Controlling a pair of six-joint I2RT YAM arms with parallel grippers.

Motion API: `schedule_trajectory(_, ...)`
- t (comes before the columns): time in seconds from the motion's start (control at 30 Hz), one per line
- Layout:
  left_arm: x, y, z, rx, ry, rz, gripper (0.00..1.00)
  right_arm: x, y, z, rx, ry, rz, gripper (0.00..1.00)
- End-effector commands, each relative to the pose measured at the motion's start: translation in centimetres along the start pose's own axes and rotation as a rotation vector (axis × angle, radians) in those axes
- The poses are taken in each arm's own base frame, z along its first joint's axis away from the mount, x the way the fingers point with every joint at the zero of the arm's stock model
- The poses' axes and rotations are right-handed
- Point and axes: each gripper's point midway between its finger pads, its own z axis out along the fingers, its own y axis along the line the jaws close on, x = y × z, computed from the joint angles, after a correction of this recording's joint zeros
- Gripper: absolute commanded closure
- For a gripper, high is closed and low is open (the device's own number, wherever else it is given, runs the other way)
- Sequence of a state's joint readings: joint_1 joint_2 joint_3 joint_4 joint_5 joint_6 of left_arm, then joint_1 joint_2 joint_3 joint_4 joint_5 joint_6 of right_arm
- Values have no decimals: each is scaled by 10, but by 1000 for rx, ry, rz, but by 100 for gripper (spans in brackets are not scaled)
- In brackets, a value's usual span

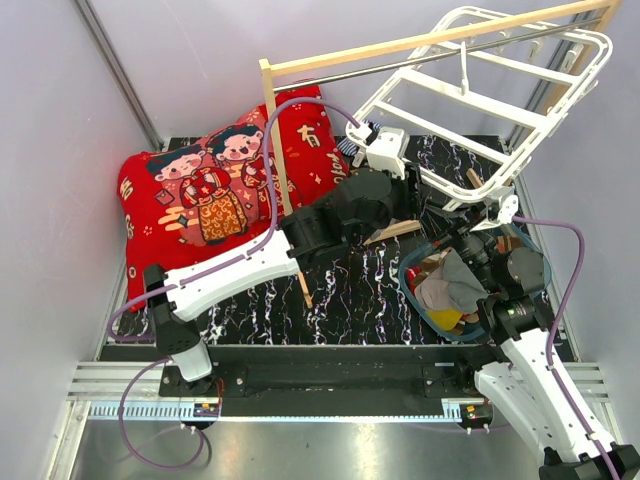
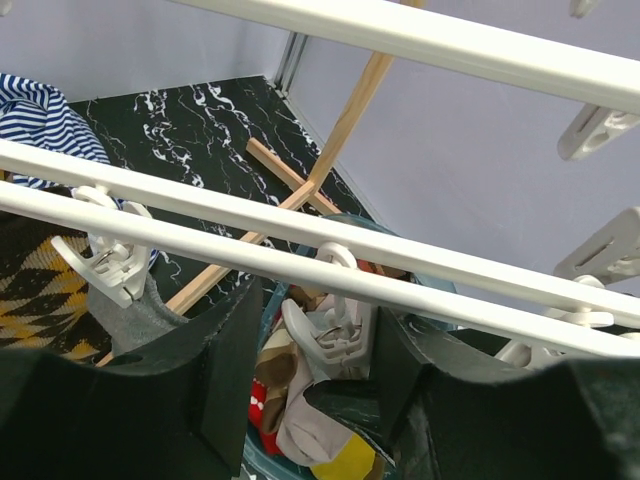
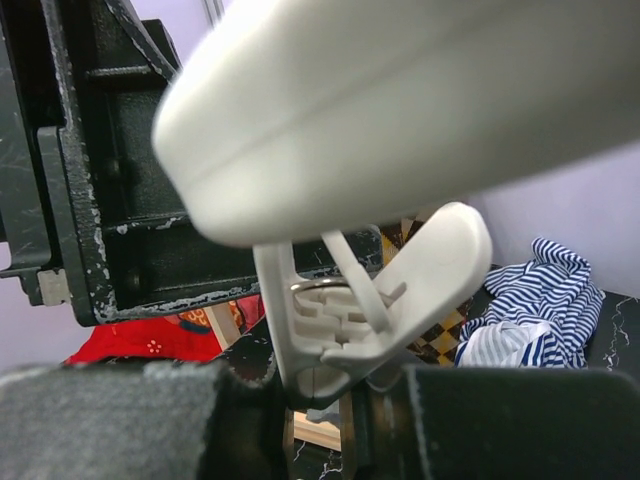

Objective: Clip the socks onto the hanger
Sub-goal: Open the clamp at the hanger.

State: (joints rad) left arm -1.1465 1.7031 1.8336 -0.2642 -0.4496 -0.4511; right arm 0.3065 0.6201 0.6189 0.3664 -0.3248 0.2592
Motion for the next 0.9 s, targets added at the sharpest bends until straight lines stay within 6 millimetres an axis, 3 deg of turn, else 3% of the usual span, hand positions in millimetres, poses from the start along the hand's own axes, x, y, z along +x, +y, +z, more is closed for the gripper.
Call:
schedule_trajectory(0.0, -80, -1, -22, 0, -242, -147, 52, 20, -2, -3, -8, 74, -18, 95)
schedule_trajectory(0.17, -83, 0, -24, 0, -257, -148, 57, 27, -4, -3, -3, 97, -20, 94)
schedule_trajectory(0.27, -82, 1, -24, -3, -256, -133, 66, 27, -4, -3, 1, 101, -13, 88)
schedule_trajectory(0.37, -81, 1, -24, 1, -255, -112, 78, 25, -5, -5, 18, 101, 8, 76)
schedule_trajectory(0.57, -80, 4, -26, -1, -255, -59, 89, 27, -13, -16, 108, 115, 83, 50)
schedule_trajectory(0.73, -83, 10, -30, -19, -267, -13, 91, 28, -23, -34, 240, 144, 178, 32)
schedule_trajectory(0.8, -81, 12, -29, -26, -263, 0, 91, 45, -28, -47, 309, 222, 241, 30)
schedule_trajectory(0.87, -79, 12, -28, -25, -258, 9, 91, 45, -33, -57, 378, 239, 279, 28)
